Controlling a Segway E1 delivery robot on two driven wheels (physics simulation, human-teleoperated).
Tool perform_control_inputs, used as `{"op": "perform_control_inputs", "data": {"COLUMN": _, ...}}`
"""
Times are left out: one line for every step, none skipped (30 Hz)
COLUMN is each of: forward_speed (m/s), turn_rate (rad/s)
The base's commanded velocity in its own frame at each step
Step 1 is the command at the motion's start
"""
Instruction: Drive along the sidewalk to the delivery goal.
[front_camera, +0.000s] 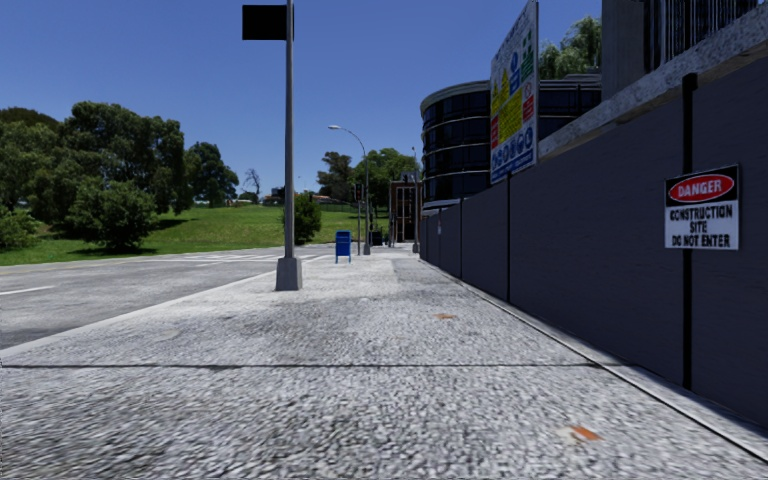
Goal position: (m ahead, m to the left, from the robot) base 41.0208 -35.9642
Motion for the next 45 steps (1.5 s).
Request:
{"op": "perform_control_inputs", "data": {"forward_speed": 2.00, "turn_rate": 0.00}}
{"op": "perform_control_inputs", "data": {"forward_speed": 2.00, "turn_rate": 0.00}}
{"op": "perform_control_inputs", "data": {"forward_speed": 2.00, "turn_rate": 0.00}}
{"op": "perform_control_inputs", "data": {"forward_speed": 2.00, "turn_rate": 0.00}}
{"op": "perform_control_inputs", "data": {"forward_speed": 2.00, "turn_rate": 0.00}}
{"op": "perform_control_inputs", "data": {"forward_speed": 2.00, "turn_rate": 0.00}}
{"op": "perform_control_inputs", "data": {"forward_speed": 2.00, "turn_rate": 0.00}}
{"op": "perform_control_inputs", "data": {"forward_speed": 2.00, "turn_rate": 0.00}}
{"op": "perform_control_inputs", "data": {"forward_speed": 2.00, "turn_rate": 0.00}}
{"op": "perform_control_inputs", "data": {"forward_speed": 2.00, "turn_rate": 0.00}}
{"op": "perform_control_inputs", "data": {"forward_speed": 2.00, "turn_rate": 0.00}}
{"op": "perform_control_inputs", "data": {"forward_speed": 2.00, "turn_rate": -0.07}}
{"op": "perform_control_inputs", "data": {"forward_speed": 2.00, "turn_rate": -0.15}}
{"op": "perform_control_inputs", "data": {"forward_speed": 2.00, "turn_rate": -0.15}}
{"op": "perform_control_inputs", "data": {"forward_speed": 2.00, "turn_rate": -0.17}}
{"op": "perform_control_inputs", "data": {"forward_speed": 2.00, "turn_rate": -0.18}}
{"op": "perform_control_inputs", "data": {"forward_speed": 2.00, "turn_rate": -0.18}}
{"op": "perform_control_inputs", "data": {"forward_speed": 2.00, "turn_rate": -0.18}}
{"op": "perform_control_inputs", "data": {"forward_speed": 2.00, "turn_rate": -0.13}}
{"op": "perform_control_inputs", "data": {"forward_speed": 2.00, "turn_rate": 0.00}}
{"op": "perform_control_inputs", "data": {"forward_speed": 2.00, "turn_rate": 0.00}}
{"op": "perform_control_inputs", "data": {"forward_speed": 2.00, "turn_rate": 0.00}}
{"op": "perform_control_inputs", "data": {"forward_speed": 2.00, "turn_rate": 0.00}}
{"op": "perform_control_inputs", "data": {"forward_speed": 2.00, "turn_rate": 0.00}}
{"op": "perform_control_inputs", "data": {"forward_speed": 2.00, "turn_rate": 0.00}}
{"op": "perform_control_inputs", "data": {"forward_speed": 2.00, "turn_rate": 0.00}}
{"op": "perform_control_inputs", "data": {"forward_speed": 2.00, "turn_rate": 0.00}}
{"op": "perform_control_inputs", "data": {"forward_speed": 2.00, "turn_rate": 0.00}}
{"op": "perform_control_inputs", "data": {"forward_speed": 2.00, "turn_rate": 0.00}}
{"op": "perform_control_inputs", "data": {"forward_speed": 2.00, "turn_rate": 0.00}}
{"op": "perform_control_inputs", "data": {"forward_speed": 2.00, "turn_rate": 0.00}}
{"op": "perform_control_inputs", "data": {"forward_speed": 2.00, "turn_rate": 0.00}}
{"op": "perform_control_inputs", "data": {"forward_speed": 2.00, "turn_rate": 0.00}}
{"op": "perform_control_inputs", "data": {"forward_speed": 2.00, "turn_rate": 0.00}}
{"op": "perform_control_inputs", "data": {"forward_speed": 2.00, "turn_rate": 0.00}}
{"op": "perform_control_inputs", "data": {"forward_speed": 2.00, "turn_rate": 0.00}}
{"op": "perform_control_inputs", "data": {"forward_speed": 2.00, "turn_rate": 0.00}}
{"op": "perform_control_inputs", "data": {"forward_speed": 2.00, "turn_rate": 0.00}}
{"op": "perform_control_inputs", "data": {"forward_speed": 2.00, "turn_rate": 0.00}}
{"op": "perform_control_inputs", "data": {"forward_speed": 2.00, "turn_rate": 0.00}}
{"op": "perform_control_inputs", "data": {"forward_speed": 2.00, "turn_rate": 0.00}}
{"op": "perform_control_inputs", "data": {"forward_speed": 2.00, "turn_rate": 0.00}}
{"op": "perform_control_inputs", "data": {"forward_speed": 2.00, "turn_rate": 0.00}}
{"op": "perform_control_inputs", "data": {"forward_speed": 2.00, "turn_rate": 0.00}}
{"op": "perform_control_inputs", "data": {"forward_speed": 2.00, "turn_rate": 0.00}}
